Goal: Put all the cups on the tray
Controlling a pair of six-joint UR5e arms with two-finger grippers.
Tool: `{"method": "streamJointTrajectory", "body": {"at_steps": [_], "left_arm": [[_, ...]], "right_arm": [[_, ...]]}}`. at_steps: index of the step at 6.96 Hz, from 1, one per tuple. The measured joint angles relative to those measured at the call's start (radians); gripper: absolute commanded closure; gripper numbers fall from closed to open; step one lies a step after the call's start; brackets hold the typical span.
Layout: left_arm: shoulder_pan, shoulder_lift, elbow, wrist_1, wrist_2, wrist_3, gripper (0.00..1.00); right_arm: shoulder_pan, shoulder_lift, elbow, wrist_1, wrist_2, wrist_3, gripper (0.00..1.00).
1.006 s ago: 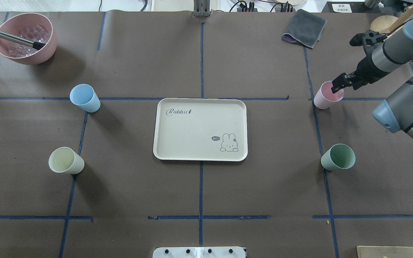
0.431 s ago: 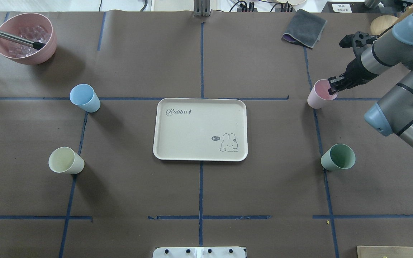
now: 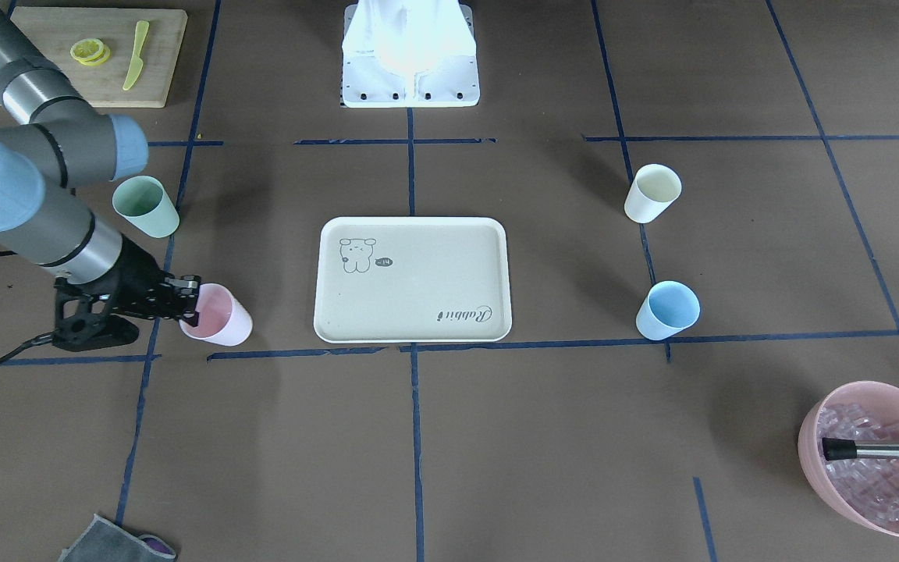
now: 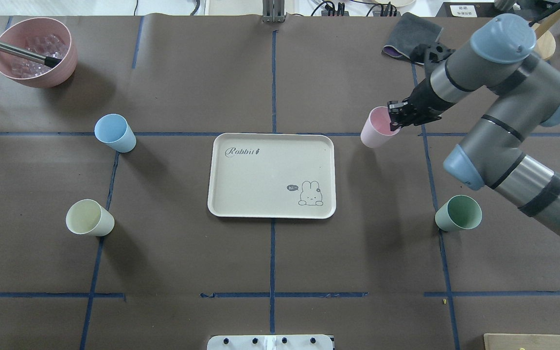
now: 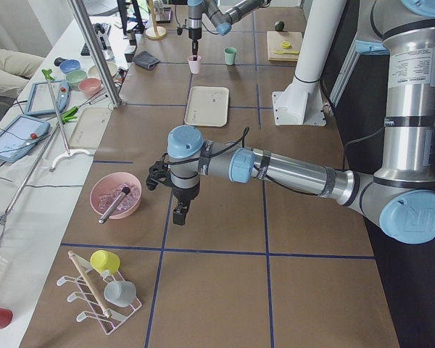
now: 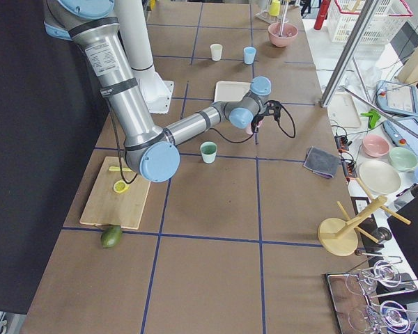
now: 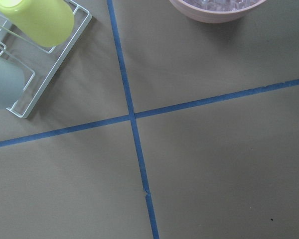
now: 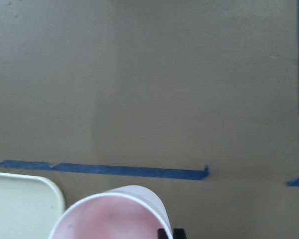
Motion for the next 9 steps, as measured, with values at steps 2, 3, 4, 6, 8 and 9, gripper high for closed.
{"method": "streamJointTrajectory", "body": {"at_steps": [2,3,4,6,8,9], "left_arm": [[0.000,0.000,0.005,0.000,0.000,0.000,0.00],[0.000,0.000,0.007,0.000,-0.001,0.000,0.00],[0.000,0.000,0.008,0.000,-0.001,0.000,0.00],[0.001,0.000,0.010,-0.002,-0.001,0.000,0.00],[0.001,0.000,0.014,-0.007,-0.001,0.000,0.00],[0.001,0.000,0.014,-0.007,-0.001,0.000,0.00]], "right_arm": [[-0.082,0.091,0.002,-0.042,-0.068,0.184,1.00],[-0.118,0.135,0.002,-0.110,-0.120,0.219,0.99],[-0.150,0.166,0.001,-0.168,-0.173,0.239,0.96],[-0.187,0.175,0.001,-0.208,-0.245,0.263,0.31],[-0.201,0.174,0.004,-0.238,-0.287,0.264,0.01],[-0.204,0.178,0.006,-0.245,-0.308,0.260,0.01]]}}
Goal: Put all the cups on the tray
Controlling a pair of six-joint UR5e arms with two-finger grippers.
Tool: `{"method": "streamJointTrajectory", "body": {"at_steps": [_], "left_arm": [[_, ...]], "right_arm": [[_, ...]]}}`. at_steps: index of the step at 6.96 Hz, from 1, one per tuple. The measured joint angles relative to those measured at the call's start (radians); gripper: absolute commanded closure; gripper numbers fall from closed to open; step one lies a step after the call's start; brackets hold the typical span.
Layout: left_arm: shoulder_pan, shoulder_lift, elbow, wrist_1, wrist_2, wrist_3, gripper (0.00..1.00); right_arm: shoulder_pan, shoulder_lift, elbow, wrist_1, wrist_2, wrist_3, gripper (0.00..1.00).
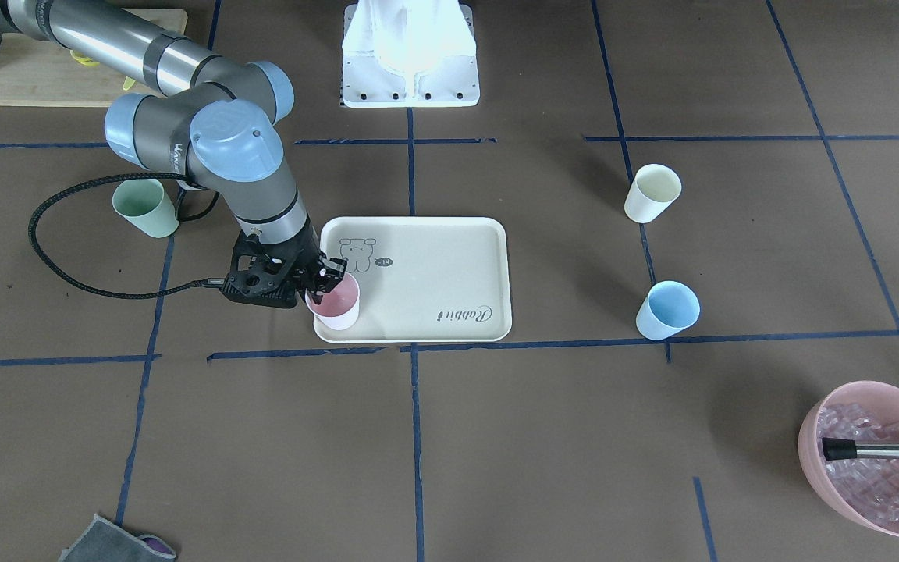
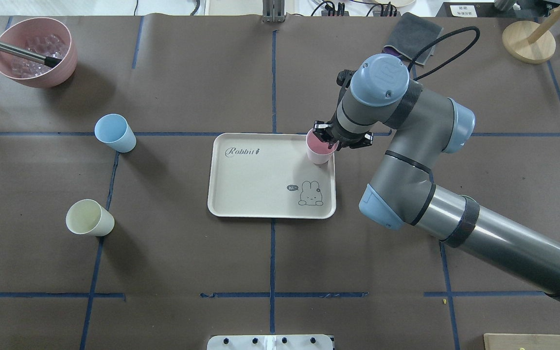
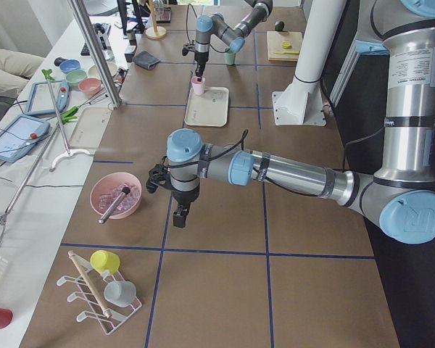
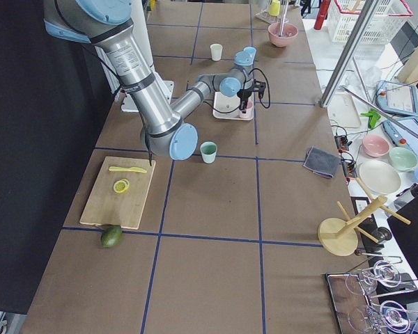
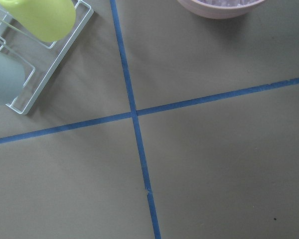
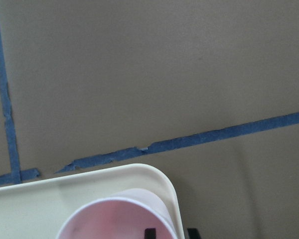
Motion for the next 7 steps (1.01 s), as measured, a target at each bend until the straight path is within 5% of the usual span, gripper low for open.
{"method": "streamJointTrajectory", "body": {"at_steps": [3,7], "left_arm": [[0.017,0.000,-0.001,-0.043,-0.019,-0.112,0.00],[0.276,0.009,-0.029,-0.293,-0.036,-0.498,0.00]], "right_arm": [[0.104,-0.026,0.011,-0.006,0.119,-0.137,0.01],[0.405,-0.222,0.030,-0.006,0.358,-0.703,0.01]]}}
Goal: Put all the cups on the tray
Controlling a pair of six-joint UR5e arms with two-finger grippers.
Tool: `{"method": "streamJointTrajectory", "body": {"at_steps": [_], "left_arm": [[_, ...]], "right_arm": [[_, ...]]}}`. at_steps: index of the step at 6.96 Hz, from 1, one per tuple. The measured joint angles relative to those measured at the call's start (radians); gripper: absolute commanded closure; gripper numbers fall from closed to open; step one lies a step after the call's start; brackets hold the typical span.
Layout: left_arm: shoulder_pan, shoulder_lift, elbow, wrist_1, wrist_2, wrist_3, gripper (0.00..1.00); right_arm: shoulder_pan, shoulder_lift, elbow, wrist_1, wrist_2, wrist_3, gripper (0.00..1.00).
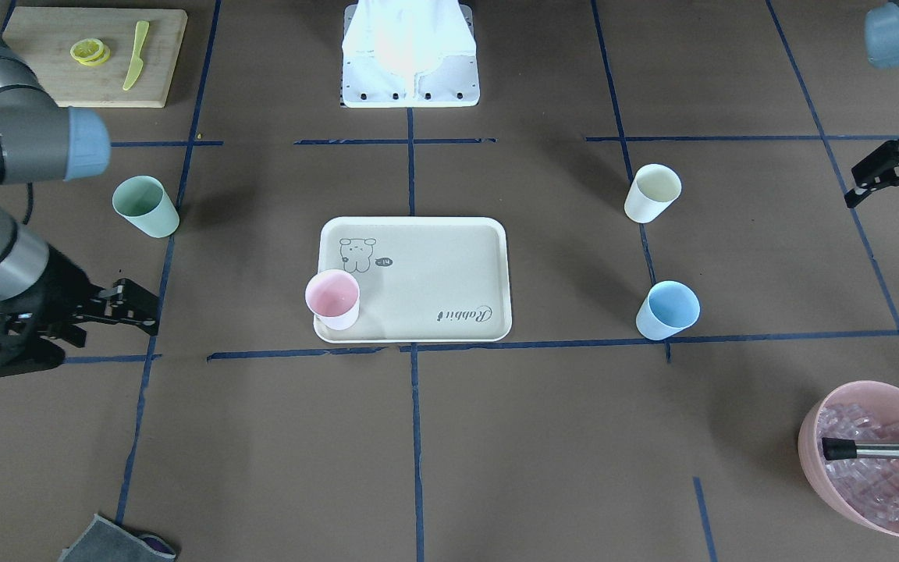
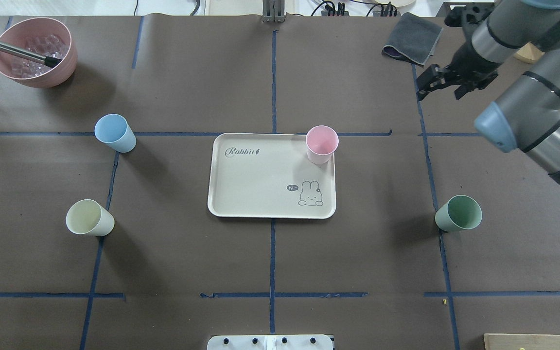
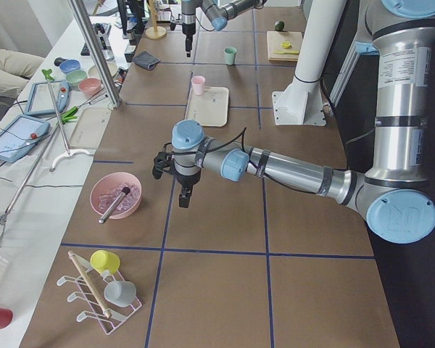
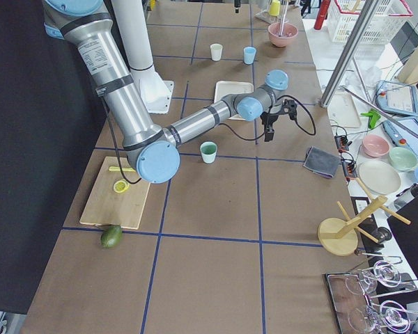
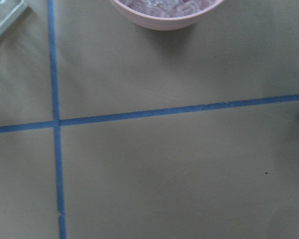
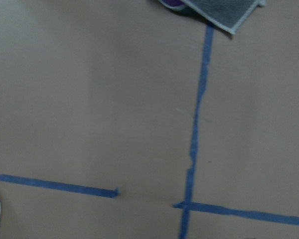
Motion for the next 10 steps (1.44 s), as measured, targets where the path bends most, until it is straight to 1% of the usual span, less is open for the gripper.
{"method": "streamJointTrajectory", "body": {"at_steps": [1,2,3,4,5,8,9,10], "left_arm": [[0.079,0.001,-0.015,-0.056,0.014,-0.145,0.00],[0.170,0.001,-0.046,-0.090,0.064,-0.301,0.00],[0.258,0.000,-0.079,-0.102,0.132,-0.436,0.00],[0.340,-0.003,-0.097,-0.107,0.193,-0.553,0.00],[0.401,-0.008,-0.105,-0.108,0.231,-0.634,0.00],[0.508,-0.010,-0.114,-0.108,0.250,-0.712,0.01],[0.529,-0.009,-0.112,-0.108,0.251,-0.728,0.25],[0.540,-0.006,-0.110,-0.107,0.252,-0.737,0.71]], "right_arm": [[0.059,-0.065,0.008,0.001,0.023,-0.142,0.01],[0.107,-0.132,0.021,0.003,0.041,-0.267,0.01],[0.131,-0.176,0.035,0.004,0.049,-0.338,0.01],[0.140,-0.196,0.043,0.005,0.050,-0.367,0.01],[0.142,-0.204,0.046,0.005,0.049,-0.376,0.01],[0.143,-0.208,0.047,0.005,0.047,-0.378,0.01],[0.143,-0.208,0.047,0.005,0.046,-0.378,0.01],[0.142,-0.206,0.046,0.005,0.046,-0.377,0.01]]}}
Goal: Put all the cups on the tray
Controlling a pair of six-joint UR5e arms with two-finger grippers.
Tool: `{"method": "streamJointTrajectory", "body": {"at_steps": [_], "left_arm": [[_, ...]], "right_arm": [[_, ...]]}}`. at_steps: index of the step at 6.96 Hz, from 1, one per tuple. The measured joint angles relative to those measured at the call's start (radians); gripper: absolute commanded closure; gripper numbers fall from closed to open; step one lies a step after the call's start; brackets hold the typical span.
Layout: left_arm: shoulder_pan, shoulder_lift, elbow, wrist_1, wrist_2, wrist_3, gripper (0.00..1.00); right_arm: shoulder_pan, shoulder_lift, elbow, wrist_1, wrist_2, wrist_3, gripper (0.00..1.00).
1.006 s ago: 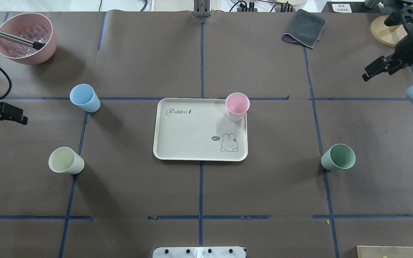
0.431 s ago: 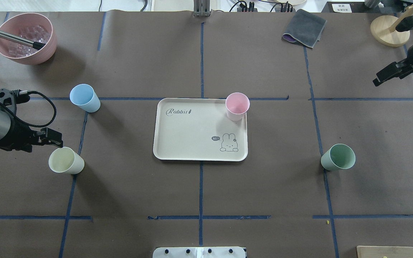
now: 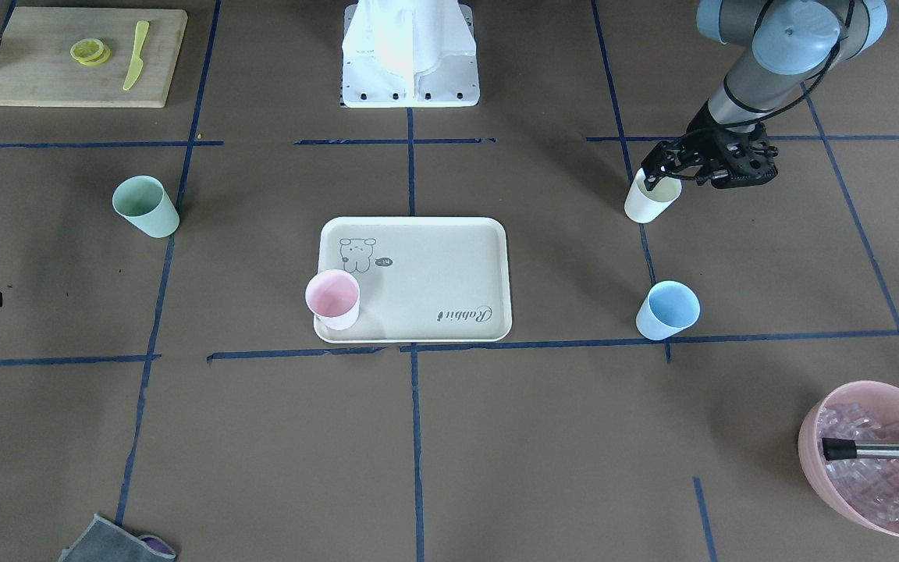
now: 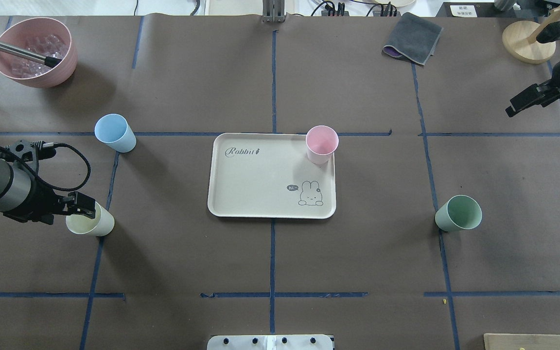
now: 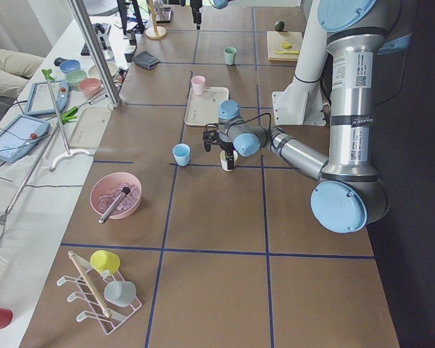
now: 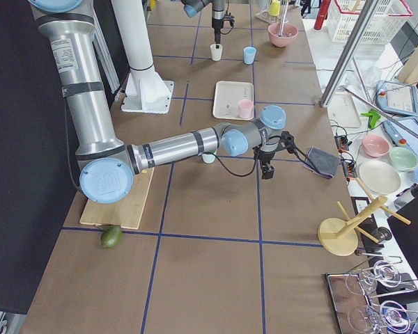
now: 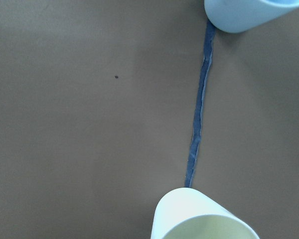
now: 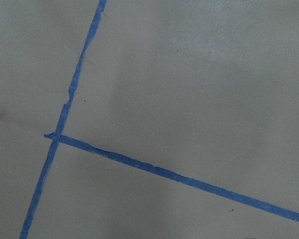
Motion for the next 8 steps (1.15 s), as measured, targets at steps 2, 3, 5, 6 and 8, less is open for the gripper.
{"method": "streamJointTrajectory", "body": {"at_steps": [2,3,5,6,8], "left_arm": [[0.005,0.007,0.008,0.004,0.002,-0.018,1.00],[0.004,0.008,0.005,0.005,0.002,-0.023,1.00],[0.001,0.003,-0.016,0.007,0.006,-0.027,1.00],[-0.003,-0.006,-0.035,0.011,0.014,-0.045,1.00],[0.001,-0.118,-0.058,0.098,0.021,-0.145,1.00]], "right_arm": [[-0.001,0.003,0.000,0.000,0.001,0.002,0.01],[-0.001,0.004,0.001,0.000,0.001,0.003,0.01],[-0.002,0.005,0.001,0.000,0.001,0.004,0.01],[-0.002,0.005,0.002,0.000,0.001,0.004,0.01],[-0.002,0.005,0.002,0.001,0.001,0.004,0.01]]}}
